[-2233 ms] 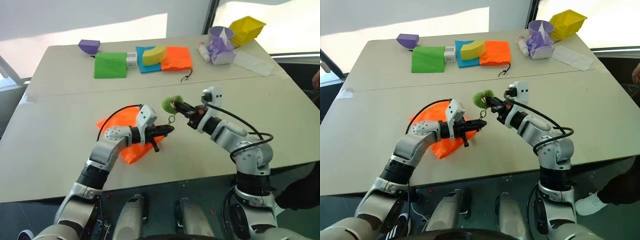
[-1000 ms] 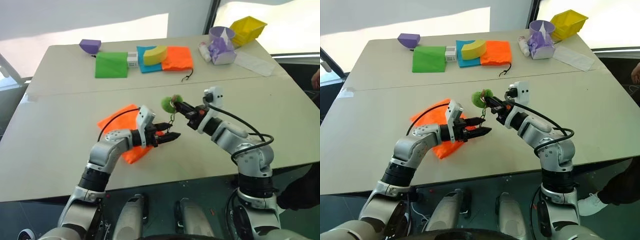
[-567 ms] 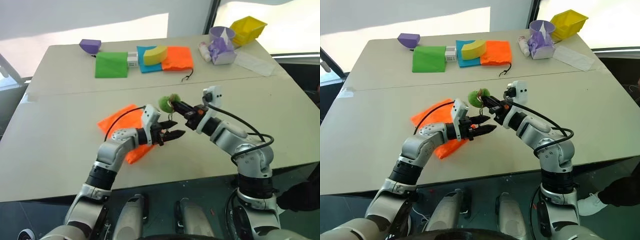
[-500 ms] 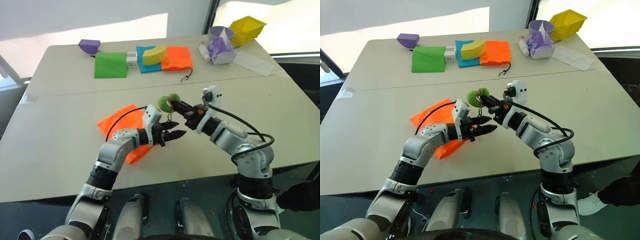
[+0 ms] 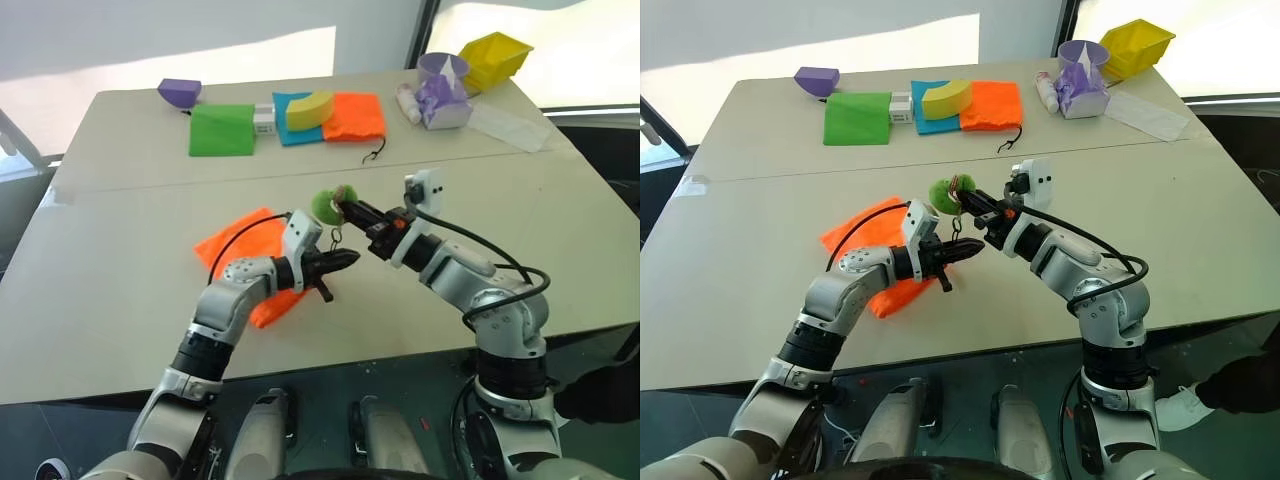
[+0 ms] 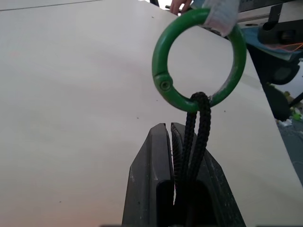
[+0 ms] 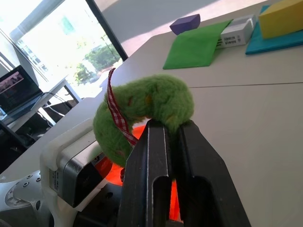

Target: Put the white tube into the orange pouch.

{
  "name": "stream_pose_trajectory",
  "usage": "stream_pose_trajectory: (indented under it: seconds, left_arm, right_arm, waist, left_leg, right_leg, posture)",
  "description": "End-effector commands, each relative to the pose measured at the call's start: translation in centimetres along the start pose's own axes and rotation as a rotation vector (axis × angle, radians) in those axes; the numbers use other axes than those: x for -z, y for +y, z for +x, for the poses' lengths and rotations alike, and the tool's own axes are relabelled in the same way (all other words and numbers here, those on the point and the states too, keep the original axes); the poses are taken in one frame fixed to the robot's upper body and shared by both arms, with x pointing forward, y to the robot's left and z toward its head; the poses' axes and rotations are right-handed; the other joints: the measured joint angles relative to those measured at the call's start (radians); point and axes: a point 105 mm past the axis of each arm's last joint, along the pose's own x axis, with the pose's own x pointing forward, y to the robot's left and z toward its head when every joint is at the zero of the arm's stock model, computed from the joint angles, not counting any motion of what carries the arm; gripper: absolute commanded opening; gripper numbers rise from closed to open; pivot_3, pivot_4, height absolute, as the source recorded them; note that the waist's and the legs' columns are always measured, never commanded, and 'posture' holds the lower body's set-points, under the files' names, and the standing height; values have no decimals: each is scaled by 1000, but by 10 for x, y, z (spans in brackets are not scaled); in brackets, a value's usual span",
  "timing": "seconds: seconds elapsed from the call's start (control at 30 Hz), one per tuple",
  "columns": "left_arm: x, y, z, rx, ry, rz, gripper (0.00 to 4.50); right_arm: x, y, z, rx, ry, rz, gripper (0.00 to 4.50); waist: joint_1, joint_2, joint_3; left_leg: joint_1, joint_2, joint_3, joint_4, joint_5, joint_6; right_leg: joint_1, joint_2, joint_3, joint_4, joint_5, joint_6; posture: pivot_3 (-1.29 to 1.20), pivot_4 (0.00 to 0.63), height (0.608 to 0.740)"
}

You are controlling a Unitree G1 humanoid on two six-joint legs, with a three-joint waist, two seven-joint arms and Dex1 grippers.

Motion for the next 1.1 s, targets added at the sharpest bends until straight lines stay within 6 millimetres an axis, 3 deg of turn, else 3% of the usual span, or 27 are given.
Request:
stream_pose_trajectory:
  seconds: [0.03, 0.37, 0.73, 1.1]
  left_arm:
    - [-6, -1, 0, 4, -14, 60, 33]
    - [-3, 4, -3, -23, -4, 90, 33]
    - [8, -3, -12, 4, 125, 110, 33]
    - [14, -5, -53, 26, 328, 197, 33]
  right_arm:
    - [-7, 8, 0, -36, -25, -24, 0]
    - [-10, 2, 0, -11, -40, -21, 0]
    - [-53, -28, -5, 115, -255, 107, 0]
    - [-80, -67, -17, 283, -393, 166, 0]
  waist:
    - [0, 0, 0]
    - [0, 0, 0]
    - [-1, 0, 0]
    - [-5, 1, 0]
  left_leg:
    - [0, 0, 0, 0, 0, 0]
    - [0, 0, 0, 0, 0, 0]
    - [0, 0, 0, -1, 0, 0]
    - [0, 0, 0, -1, 0, 0]
  right_leg:
    - [0, 0, 0, 0, 0, 0]
    - [0, 0, 0, 0, 0, -1]
    - [0, 0, 0, 0, 0, 0]
    - [-1, 0, 0, 0, -1, -1]
  posture:
    - [0, 150, 740]
    - [0, 150, 740]
    - [0, 150, 740]
    - [0, 150, 740]
